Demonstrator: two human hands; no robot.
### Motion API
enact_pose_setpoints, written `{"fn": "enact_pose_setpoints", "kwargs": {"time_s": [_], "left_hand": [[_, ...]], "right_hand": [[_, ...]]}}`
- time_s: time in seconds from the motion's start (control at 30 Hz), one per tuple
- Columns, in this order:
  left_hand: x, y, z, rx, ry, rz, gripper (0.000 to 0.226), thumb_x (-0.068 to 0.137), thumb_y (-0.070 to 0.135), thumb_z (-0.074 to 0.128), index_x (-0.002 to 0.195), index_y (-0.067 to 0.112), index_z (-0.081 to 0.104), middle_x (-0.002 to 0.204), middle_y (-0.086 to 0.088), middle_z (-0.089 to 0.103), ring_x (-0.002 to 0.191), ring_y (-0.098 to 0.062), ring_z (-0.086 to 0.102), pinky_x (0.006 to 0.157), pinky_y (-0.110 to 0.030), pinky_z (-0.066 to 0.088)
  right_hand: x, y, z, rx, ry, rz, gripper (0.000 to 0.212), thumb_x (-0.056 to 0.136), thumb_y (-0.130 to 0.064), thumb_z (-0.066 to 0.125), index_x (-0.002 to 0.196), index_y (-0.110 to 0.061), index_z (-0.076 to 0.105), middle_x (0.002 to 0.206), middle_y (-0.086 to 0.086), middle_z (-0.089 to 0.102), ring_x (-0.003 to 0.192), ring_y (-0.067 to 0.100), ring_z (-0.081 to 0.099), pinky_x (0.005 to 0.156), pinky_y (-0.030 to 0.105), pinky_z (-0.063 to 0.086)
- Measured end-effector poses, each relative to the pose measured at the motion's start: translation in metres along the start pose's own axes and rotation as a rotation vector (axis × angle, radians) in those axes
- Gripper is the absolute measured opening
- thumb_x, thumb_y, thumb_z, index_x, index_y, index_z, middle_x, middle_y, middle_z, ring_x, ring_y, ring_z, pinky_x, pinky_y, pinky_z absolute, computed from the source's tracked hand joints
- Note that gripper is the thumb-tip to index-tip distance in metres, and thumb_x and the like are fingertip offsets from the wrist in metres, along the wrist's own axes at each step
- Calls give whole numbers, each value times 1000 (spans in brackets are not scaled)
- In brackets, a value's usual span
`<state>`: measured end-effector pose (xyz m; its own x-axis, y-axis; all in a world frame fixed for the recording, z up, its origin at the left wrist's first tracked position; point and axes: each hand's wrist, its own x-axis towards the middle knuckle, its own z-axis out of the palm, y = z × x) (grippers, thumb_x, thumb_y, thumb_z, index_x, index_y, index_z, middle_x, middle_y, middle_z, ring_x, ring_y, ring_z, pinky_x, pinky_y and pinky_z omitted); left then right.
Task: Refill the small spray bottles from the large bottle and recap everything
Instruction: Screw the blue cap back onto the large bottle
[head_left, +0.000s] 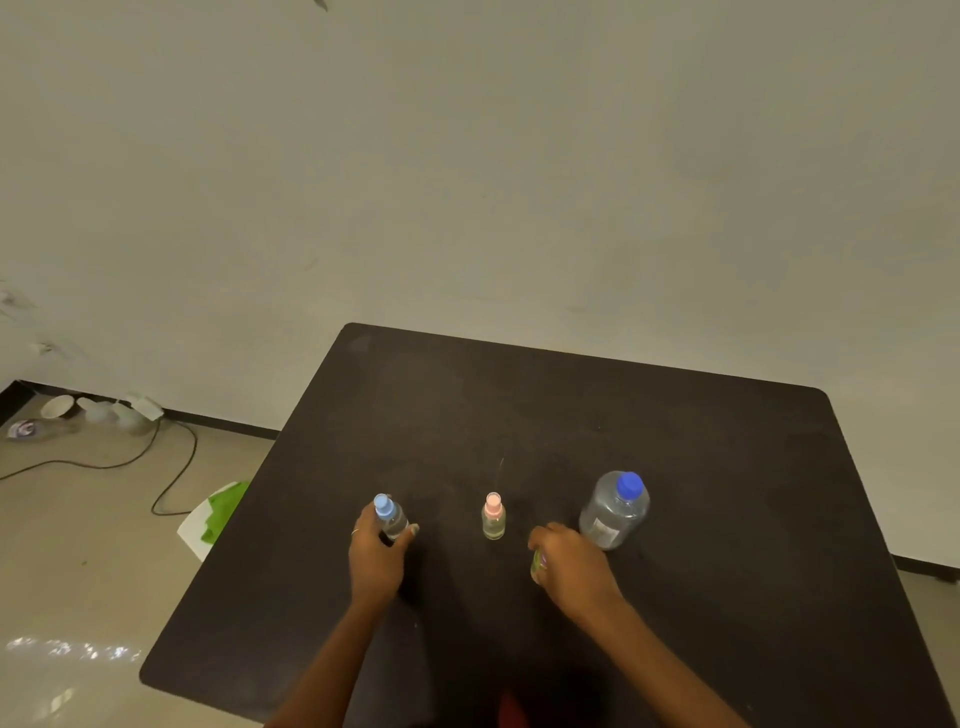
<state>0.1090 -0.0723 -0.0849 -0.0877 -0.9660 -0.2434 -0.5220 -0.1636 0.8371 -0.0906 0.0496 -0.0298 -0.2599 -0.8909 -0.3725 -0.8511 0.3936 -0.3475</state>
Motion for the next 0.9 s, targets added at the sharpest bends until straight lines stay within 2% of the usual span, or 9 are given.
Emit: {"fn": "enact_pose_setpoints", "kwargs": {"time_s": [0.13, 0.23, 0.43, 0.67, 0.8, 0.9], "left_hand": [[8, 2, 3, 13, 1, 28, 38, 83, 8, 67, 118, 10, 54, 110, -8, 62, 104, -26, 59, 89, -36, 46], [13, 6, 9, 39, -75, 71, 42, 82, 8, 68, 122, 11, 54, 112, -5, 62, 104, -20, 58, 91, -32, 46], [20, 20, 27, 42, -185, 150, 41, 80, 8, 70, 118, 15, 57, 103, 8, 61, 98, -9, 58, 83, -17, 41], [24, 18, 32, 27, -242, 162, 45, 80, 8, 70, 121, 17, 55, 107, 11, 59, 101, -7, 56, 86, -19, 42], [27, 13, 30, 45, -260, 165, 48, 79, 10, 72, 122, 21, 54, 111, 10, 60, 105, -9, 57, 92, -26, 46], [27, 11, 29, 53, -276, 147, 56, 79, 10, 71, 128, 21, 49, 114, 10, 58, 107, -7, 55, 96, -28, 45]], "right_hand": [[8, 0, -3, 24, 12, 24, 24, 90, -8, 53, 113, -12, 58, 113, 6, 59, 100, 21, 60, 81, 28, 50], [17, 1, -12, 34, 34, 40, 28, 89, -5, 55, 116, -12, 55, 118, 6, 58, 103, 22, 59, 82, 27, 47], [40, -2, -26, 26, 57, 70, 39, 88, -6, 56, 125, -16, 50, 125, 5, 57, 112, 24, 57, 88, 31, 47], [50, -1, -29, 18, 48, 74, 43, 87, -6, 58, 127, -17, 48, 128, 4, 55, 113, 25, 56, 88, 34, 48], [50, -5, -29, -109, 66, 29, 45, 88, -12, 57, 130, -19, 44, 130, 3, 52, 116, 23, 51, 89, 33, 46], [52, -9, -30, -238, 97, -54, 60, 81, -31, 68, 134, -23, 41, 135, -1, 47, 126, 21, 39, 101, 34, 33]]}}
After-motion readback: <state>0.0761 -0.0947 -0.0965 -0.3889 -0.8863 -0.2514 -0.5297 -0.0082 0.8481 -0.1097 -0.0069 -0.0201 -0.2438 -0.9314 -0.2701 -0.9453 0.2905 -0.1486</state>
